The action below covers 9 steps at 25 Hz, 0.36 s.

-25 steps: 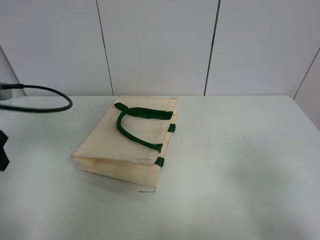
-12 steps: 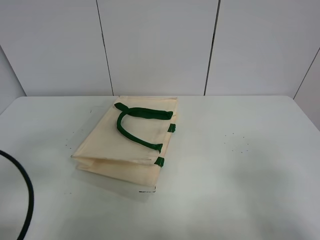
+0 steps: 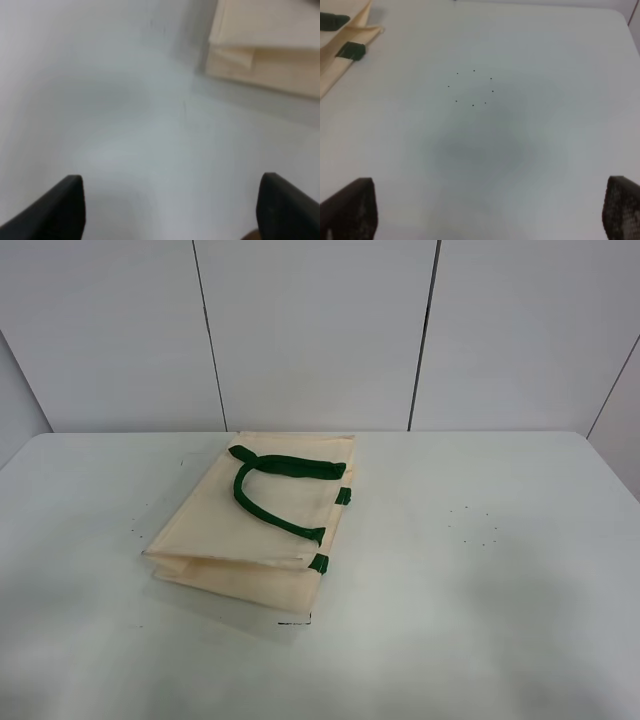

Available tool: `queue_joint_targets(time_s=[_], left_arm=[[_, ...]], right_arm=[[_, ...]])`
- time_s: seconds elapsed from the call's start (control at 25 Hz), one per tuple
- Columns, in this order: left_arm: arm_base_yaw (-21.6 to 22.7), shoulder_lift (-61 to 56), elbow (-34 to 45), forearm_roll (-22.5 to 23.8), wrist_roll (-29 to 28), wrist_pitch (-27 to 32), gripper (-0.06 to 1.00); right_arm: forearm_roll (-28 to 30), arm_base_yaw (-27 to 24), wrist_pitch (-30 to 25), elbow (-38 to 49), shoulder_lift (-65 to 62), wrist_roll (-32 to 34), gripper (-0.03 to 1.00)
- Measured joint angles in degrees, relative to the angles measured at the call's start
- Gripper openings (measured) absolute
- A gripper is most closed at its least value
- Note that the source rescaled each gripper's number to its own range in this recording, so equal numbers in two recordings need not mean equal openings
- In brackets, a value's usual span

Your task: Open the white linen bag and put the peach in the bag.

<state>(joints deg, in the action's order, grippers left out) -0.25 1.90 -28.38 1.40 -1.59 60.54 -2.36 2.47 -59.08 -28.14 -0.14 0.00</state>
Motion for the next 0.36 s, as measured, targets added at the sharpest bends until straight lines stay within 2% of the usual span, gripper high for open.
queue_joint_targets(time_s=[0.36], left_arm=[[0.0,-2.0,0.0,-0.1,0.1,0.1,0.98]], right_arm=[[0.0,0.0,0.0,0.0,0.0,0.0,1.0]])
